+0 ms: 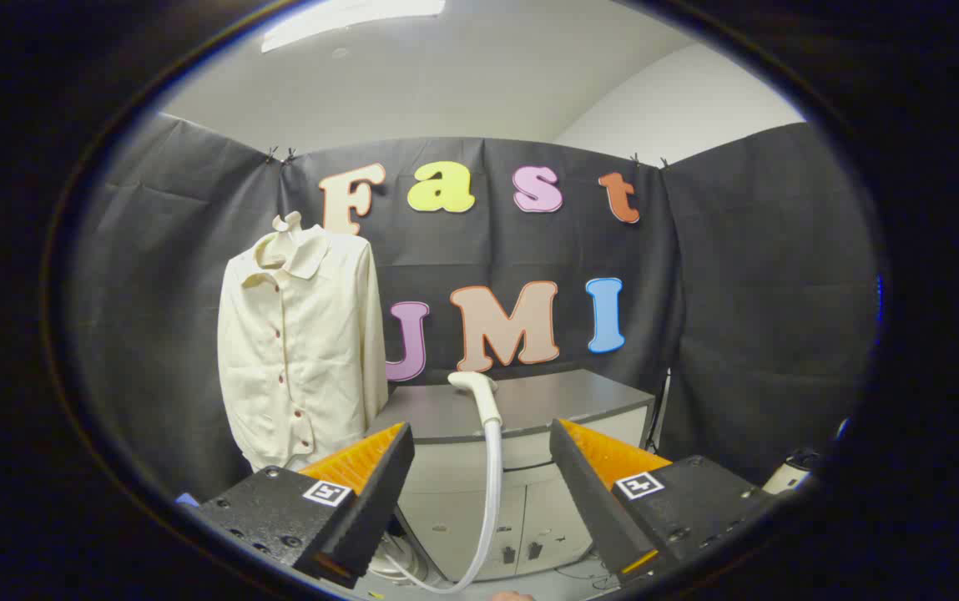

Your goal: Iron the clothes twice with a garment steamer, once on the left side and once on the right side.

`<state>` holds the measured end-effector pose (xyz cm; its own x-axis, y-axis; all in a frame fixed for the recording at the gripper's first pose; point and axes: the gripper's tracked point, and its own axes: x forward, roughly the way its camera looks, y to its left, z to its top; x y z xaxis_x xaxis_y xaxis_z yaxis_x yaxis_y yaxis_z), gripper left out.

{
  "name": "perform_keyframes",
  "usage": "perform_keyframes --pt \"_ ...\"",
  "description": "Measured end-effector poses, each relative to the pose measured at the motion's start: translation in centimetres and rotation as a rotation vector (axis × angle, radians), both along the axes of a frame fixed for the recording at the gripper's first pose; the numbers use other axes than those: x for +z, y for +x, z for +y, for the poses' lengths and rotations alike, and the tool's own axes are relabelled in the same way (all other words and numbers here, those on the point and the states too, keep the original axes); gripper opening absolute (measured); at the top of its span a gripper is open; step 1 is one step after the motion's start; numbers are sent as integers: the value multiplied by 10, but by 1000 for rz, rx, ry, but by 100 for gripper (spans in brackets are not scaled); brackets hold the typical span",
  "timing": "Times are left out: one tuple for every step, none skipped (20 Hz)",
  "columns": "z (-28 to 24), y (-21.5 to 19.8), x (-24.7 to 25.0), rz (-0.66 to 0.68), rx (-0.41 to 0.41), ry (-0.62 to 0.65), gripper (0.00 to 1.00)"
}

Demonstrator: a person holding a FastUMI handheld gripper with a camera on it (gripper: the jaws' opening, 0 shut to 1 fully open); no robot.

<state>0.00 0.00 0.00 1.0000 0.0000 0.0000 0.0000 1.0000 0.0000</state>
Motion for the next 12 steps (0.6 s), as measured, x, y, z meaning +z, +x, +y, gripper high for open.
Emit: perform_keyframes --pt "-1 1 0 -2 -1 -5 98" --pt "-1 3 0 -3 -3 -8 98" --pt "1 4 0 -4 2 -11 98" --pt "3 5 0 -1 8 -8 98" --pt "5 6 -2 3 14 -5 98" --pt "6 8 -3 8 16 -8 98" --pt "7 8 -4 12 16 -13 98" --pt "8 9 -3 12 11 -19 98" --pt "11 8 -3 8 11 -22 98" --pt "14 8 -1 5 11 -22 98" --pt "17 8 -2 4 12 -22 98" --pt "20 7 0 0 10 -21 98"
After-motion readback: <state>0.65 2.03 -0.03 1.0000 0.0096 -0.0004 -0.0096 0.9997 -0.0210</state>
